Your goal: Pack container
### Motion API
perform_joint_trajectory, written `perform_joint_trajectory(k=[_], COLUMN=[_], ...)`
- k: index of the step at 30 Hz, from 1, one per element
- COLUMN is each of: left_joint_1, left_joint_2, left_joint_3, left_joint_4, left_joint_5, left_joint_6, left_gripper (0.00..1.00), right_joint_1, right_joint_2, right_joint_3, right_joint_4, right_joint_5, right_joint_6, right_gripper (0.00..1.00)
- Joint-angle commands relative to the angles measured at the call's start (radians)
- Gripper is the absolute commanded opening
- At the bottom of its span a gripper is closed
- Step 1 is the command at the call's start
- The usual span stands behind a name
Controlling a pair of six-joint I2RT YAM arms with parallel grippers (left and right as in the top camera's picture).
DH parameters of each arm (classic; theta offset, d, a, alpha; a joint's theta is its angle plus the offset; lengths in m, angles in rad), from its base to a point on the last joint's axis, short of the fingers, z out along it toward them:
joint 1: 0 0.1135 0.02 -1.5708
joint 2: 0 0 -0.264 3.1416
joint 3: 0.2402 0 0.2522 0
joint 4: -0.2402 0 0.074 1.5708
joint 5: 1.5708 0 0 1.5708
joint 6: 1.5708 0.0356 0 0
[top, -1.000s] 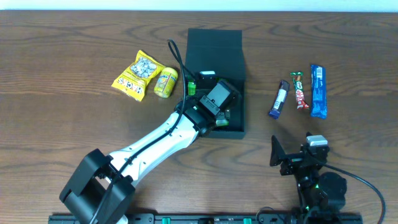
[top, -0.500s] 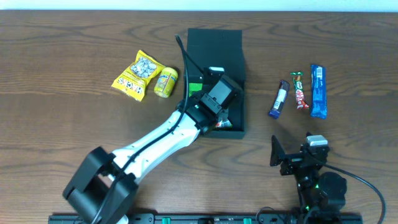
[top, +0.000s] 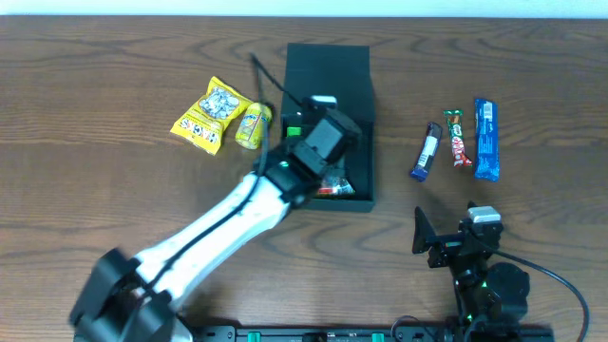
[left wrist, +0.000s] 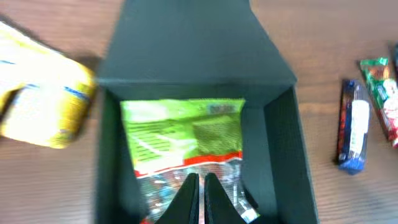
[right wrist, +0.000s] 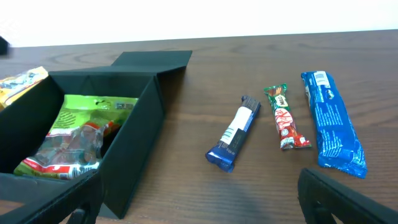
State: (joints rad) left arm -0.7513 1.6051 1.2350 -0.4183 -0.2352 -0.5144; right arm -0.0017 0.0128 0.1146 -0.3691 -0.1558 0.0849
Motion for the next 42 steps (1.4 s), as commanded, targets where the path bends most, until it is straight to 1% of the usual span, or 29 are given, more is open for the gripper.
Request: perform_joint_trajectory(k=[1,2,3,5,6,7,10,12,15,17,19,20,22,24,26,28,32,34,36,38,40,42], left_joint_1=[0.06,0.087,0.113,0.174,0.197,0.214,0.258,0.274,0.275,0.275,0.275,0.275,0.275,0.275,0.275,0.275,0.279,0.295,0.318,0.336,0.354,0.372], left_joint_2=[-0.059,-0.073,-0.083,-0.095,-0.095,-0.095,-0.095,-0.095,-0.095,-0.095,-0.095,-0.095,-0.095,-0.095,-0.095,-0.095,-0.095,-0.094,-0.094,-0.091,-0.08,-0.066], left_joint_3=[0.018,0.018,0.018,0.017,0.017,0.017,0.017,0.017,0.017,0.017,0.017,0.017,0.017,0.017,0.017,0.017,0.017,0.017,0.017,0.017,0.015,0.014], left_joint_4=[-0.045,-0.066,-0.082,-0.105,-0.109,-0.11,-0.109,-0.11,-0.121,-0.133,-0.135,-0.135,-0.135,-0.135,-0.135,-0.138,-0.146,-0.15,-0.155,-0.154,-0.145,-0.139], left_joint_5=[0.019,0.047,0.076,0.163,0.198,0.223,0.274,0.281,0.281,0.28,0.28,0.28,0.28,0.28,0.28,0.28,0.274,0.269,0.269,0.251,0.193,0.184], left_joint_6=[0.022,0.022,0.022,0.056,0.068,0.074,0.074,0.074,0.074,0.074,0.091,0.097,0.111,0.112,0.112,0.12,0.16,0.164,0.166,0.183,0.19,0.197], left_gripper=[0.06,0.06,0.06,0.06,0.06,0.06,0.06,0.06,0.06,0.06,0.06,0.06,0.07,0.07,0.07,0.07,0.07,0.07,0.07,0.08,0.1,0.11], right_joint_1=[-0.004,-0.004,-0.004,-0.004,-0.004,-0.003,-0.004,-0.004,-0.004,-0.005,-0.005,-0.005,-0.005,-0.005,-0.005,-0.005,-0.005,-0.005,-0.013,-0.03,-0.042,-0.07], right_joint_2=[-0.004,-0.004,-0.004,-0.004,-0.004,-0.004,-0.004,-0.004,-0.004,0.005,0.053,0.087,0.171,0.308,0.484,0.66,0.966,1.099,1.205,1.26,1.28,1.283], right_joint_3=[-0.005,-0.005,-0.005,-0.005,-0.005,-0.005,-0.005,-0.005,-0.005,0.0,0.038,0.07,0.145,0.262,0.401,0.533,0.745,0.833,0.897,0.918,0.919,0.919], right_joint_4=[0.003,0.005,0.017,0.016,0.0,0.0,0.007,0.019,0.08,0.16,0.217,0.213,0.178,0.096,0.009,-0.06,-0.159,-0.213,-0.254,-0.256,-0.257,-0.267], right_joint_5=[-0.023,-0.059,-0.116,-0.314,-0.393,-0.435,-0.454,-0.454,-0.454,-0.454,-0.438,-0.427,-0.389,-0.31,-0.226,-0.166,-0.13,-0.076,-0.003,-0.009,0.004,0.075], right_joint_6=[-0.011,-0.005,0.045,0.304,0.408,0.47,0.568,0.591,0.549,0.546,0.526,0.486,0.404,0.303,0.201,0.129,0.069,0.059,0.059,0.059,0.059,0.06], right_gripper=[0.99,0.99,0.99,0.99,0.99,0.99,0.99,0.99,0.99,0.99,0.99,0.99,0.99,0.99,0.99,0.99,0.99,0.99,0.99,0.99,0.99,0.99])
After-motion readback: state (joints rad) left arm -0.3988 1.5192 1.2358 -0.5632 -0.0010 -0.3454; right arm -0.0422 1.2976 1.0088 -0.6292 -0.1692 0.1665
